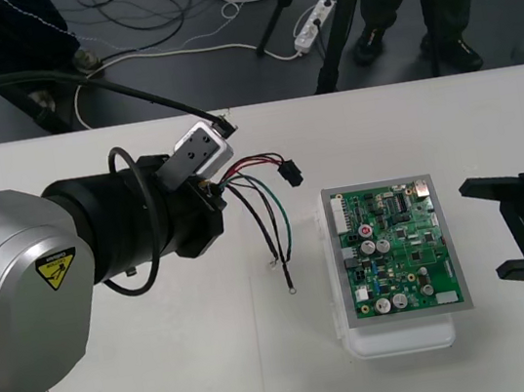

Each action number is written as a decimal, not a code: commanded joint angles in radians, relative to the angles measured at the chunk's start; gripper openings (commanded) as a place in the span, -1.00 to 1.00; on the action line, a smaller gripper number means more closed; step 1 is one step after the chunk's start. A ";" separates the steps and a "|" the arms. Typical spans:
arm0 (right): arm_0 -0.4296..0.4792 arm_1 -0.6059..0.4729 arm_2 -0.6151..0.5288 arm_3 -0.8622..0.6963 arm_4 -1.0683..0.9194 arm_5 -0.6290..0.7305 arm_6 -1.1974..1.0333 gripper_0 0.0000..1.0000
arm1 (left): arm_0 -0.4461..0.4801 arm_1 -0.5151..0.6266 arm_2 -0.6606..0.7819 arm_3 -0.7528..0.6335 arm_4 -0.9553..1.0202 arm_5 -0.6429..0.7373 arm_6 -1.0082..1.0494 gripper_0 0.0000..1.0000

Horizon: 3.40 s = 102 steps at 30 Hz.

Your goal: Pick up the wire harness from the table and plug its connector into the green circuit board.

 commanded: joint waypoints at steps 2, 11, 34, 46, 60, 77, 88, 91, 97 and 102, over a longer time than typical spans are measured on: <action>0.054 -0.057 -0.083 -0.134 -0.033 0.117 -0.027 1.00 | -0.036 -0.025 -0.054 -0.039 -0.030 0.029 0.120 -1.00; 0.294 -0.058 -0.379 -0.396 -0.012 0.408 -0.135 1.00 | -0.037 -0.027 -0.063 -0.039 -0.040 0.031 0.196 -1.00; 0.528 0.052 -0.646 -0.916 0.059 1.140 -0.303 1.00 | -0.085 -0.075 -0.043 0.016 -0.040 0.046 0.224 -1.00; 0.521 0.081 -0.630 -1.162 0.056 1.526 -0.304 1.00 | -0.086 -0.075 -0.044 0.024 -0.040 0.059 0.218 -1.00; 0.329 0.157 -0.452 -1.192 0.059 1.783 -0.304 1.00 | -0.086 -0.075 -0.043 0.024 -0.040 0.059 0.218 -1.00; 0.162 0.215 -0.356 -1.191 0.042 1.878 -0.315 1.00 | -0.085 -0.075 -0.037 0.024 -0.040 0.059 0.218 -1.00; 0.113 0.219 -0.333 -1.152 0.028 1.879 -0.313 1.00 | -0.086 -0.075 -0.032 0.024 -0.040 0.059 0.218 -1.00; 0.085 0.233 -0.313 -1.123 0.028 1.879 -0.313 1.00 | -0.086 -0.075 -0.034 0.024 -0.039 0.066 0.218 -1.00; 0.076 0.252 -0.308 -1.102 0.028 1.898 -0.313 1.00 | -0.086 -0.075 -0.032 0.024 -0.039 0.069 0.218 -1.00; 0.076 0.252 -0.307 -1.102 0.028 1.911 -0.315 1.00 | -0.086 -0.075 -0.032 0.024 -0.040 0.071 0.218 -1.00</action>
